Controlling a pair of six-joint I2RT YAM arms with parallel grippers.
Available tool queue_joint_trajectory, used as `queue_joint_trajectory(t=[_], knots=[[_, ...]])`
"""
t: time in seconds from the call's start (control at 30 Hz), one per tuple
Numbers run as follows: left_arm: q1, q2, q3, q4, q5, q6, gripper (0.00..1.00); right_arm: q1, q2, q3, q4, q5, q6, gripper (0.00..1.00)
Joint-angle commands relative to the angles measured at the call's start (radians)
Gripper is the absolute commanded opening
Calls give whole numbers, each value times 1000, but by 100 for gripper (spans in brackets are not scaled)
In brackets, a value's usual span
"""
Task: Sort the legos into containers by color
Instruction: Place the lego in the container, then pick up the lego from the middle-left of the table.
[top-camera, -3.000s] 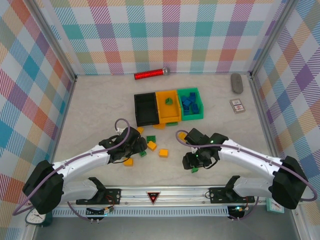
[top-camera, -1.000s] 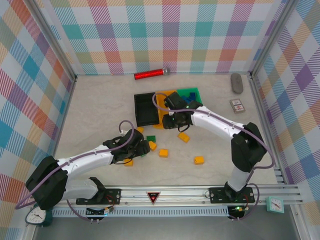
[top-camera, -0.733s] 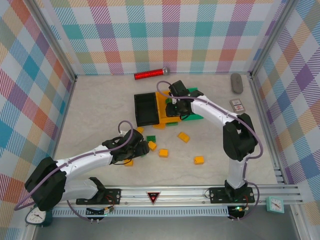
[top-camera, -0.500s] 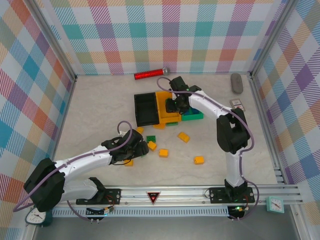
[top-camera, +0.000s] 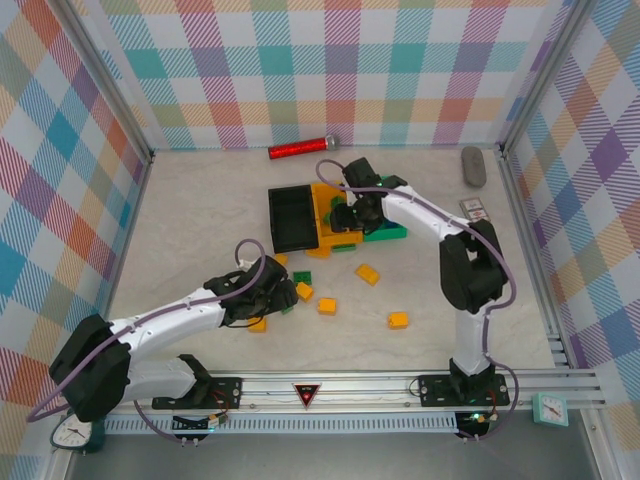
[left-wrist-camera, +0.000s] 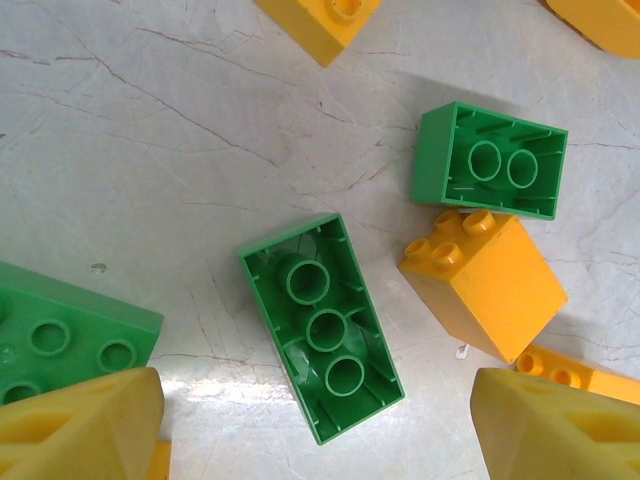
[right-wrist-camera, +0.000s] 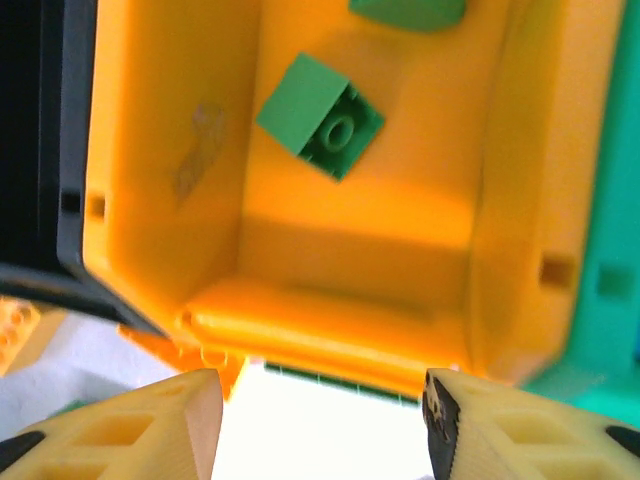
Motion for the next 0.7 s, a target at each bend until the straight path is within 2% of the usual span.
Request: queue_joint_trajectory(t=[0.0, 0.33, 0.67], knots=[[-11, 28, 36, -39, -27, -24, 80, 13, -114, -85, 32, -22, -1, 56], [-11, 112, 83, -60, -62, -110, 76, 18, -314, -328, 59, 16, 18, 56], [-10, 206, 125, -60, -48, -197, 70, 18, -381, -426, 80, 33, 30, 57]])
